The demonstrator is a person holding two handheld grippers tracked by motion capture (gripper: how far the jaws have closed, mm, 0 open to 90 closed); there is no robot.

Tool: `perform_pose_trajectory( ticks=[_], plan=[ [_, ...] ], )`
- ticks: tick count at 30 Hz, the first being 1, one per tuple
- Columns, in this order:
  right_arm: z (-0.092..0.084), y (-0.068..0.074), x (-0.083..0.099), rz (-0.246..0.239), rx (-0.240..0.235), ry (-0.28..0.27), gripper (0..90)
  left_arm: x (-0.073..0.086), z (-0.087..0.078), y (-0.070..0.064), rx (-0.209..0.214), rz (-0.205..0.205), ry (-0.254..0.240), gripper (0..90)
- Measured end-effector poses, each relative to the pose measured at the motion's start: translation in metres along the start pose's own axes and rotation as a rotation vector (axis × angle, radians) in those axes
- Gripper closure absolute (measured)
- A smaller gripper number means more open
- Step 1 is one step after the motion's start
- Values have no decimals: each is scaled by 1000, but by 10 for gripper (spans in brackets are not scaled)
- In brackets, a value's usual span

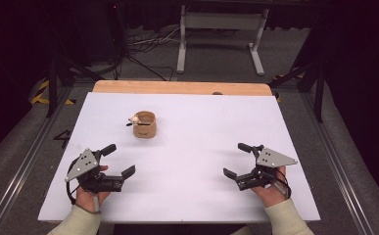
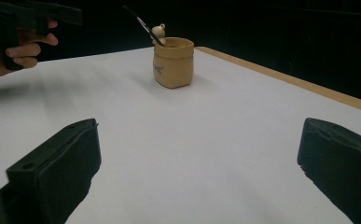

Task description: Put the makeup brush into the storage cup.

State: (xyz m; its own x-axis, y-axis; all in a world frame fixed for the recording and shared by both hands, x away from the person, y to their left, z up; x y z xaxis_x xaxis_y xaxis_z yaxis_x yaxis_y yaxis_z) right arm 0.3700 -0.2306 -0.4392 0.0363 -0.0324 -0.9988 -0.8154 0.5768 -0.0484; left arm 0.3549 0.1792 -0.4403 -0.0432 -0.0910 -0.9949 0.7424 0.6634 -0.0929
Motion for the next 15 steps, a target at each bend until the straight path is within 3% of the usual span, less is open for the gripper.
perform_pose_trajectory(
  ticks=[8,15],
  plan=[
    [0,3,11,24,5,11,0,13,0,0,1,-19,-4,2],
    [-1,7,19,42,0,24,0,22,0,8,-32,-51,3,2]
  ],
)
Point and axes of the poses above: each handheld gripper's, and its own axes: z roughly forward along the jaws, x roughly out of its underside, y roughly to its left, the point moved 5 cm from there along z, roughly forward along the jaws, and after that the axes turned 14 degrees about -y, right-handed, at the moved point
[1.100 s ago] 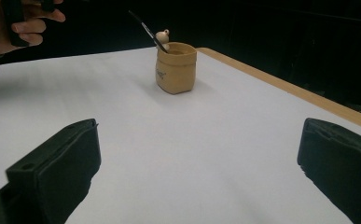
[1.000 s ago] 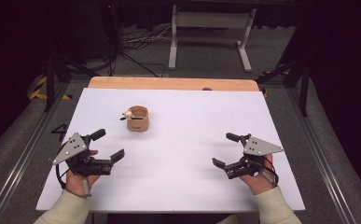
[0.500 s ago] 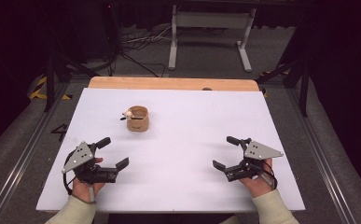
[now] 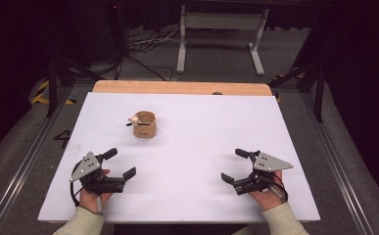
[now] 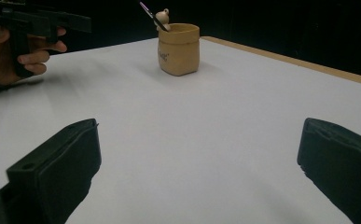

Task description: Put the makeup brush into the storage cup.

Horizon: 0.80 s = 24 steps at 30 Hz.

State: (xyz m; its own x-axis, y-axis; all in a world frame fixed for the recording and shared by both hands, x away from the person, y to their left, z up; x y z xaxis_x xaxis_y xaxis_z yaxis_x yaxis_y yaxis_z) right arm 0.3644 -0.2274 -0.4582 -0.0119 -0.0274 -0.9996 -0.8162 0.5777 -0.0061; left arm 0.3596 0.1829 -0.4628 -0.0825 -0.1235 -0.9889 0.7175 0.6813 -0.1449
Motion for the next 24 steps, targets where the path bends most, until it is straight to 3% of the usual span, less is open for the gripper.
perform_pose_trajectory(
  ticks=[11,16,24],
  plan=[
    [1,7,9,18,-11,13,0,9,5,-4,0,45,52,2],
    [2,7,9,18,-11,15,0,10,5,-3,-2,22,59,2],
    [2,7,8,22,-17,9,0,10,5,-3,0,16,58,2]
  ],
)
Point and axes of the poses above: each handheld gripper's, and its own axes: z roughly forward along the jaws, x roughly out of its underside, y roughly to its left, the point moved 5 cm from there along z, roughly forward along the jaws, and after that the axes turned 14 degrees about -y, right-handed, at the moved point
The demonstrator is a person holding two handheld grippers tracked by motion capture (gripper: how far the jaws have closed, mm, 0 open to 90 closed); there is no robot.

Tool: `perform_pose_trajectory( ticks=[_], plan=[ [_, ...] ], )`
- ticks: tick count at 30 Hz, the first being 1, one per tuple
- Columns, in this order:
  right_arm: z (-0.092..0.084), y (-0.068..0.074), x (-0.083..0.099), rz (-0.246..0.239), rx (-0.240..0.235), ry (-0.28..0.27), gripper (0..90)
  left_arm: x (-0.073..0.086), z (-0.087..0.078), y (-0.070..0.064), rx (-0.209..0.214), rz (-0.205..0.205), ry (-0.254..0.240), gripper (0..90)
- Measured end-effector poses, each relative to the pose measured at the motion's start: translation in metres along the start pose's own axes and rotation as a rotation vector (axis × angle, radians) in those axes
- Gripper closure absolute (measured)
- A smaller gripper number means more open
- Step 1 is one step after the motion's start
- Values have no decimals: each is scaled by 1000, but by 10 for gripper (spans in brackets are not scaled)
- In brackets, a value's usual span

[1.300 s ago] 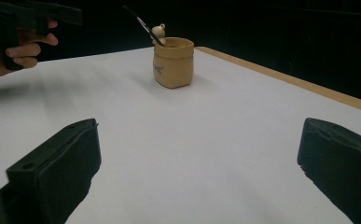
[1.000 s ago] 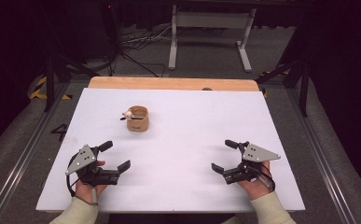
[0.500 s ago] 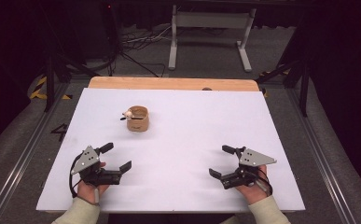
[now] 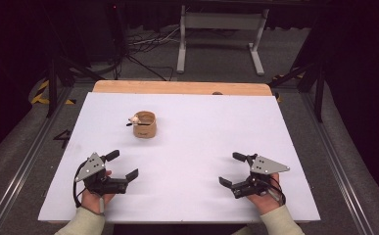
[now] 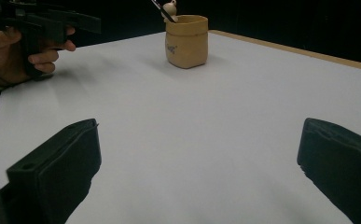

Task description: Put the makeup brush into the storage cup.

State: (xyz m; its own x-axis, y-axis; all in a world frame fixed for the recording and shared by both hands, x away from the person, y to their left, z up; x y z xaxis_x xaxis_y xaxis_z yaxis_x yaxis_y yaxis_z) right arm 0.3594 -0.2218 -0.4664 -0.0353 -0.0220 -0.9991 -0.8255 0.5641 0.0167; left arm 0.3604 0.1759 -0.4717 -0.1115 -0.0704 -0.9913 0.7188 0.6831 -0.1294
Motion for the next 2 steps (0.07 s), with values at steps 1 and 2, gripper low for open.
perform_pose_trajectory(
  ticks=[1,2],
  plan=[
    [0,0,0,3,-1,0,0,0,0,0,-1,1,0,2],
    [0,0,0,4,-1,0,0,0,0,0,-1,2,1,2]
  ],
)
Point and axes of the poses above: each handheld gripper's, and its own axes: z roughly forward along the jaws, x roughly out of its underside, y roughly to its left, the point moved 5 cm from there along z, roughly forward along the jaws, and after that the axes turned 14 degrees about -y, right-handed, at the moved point
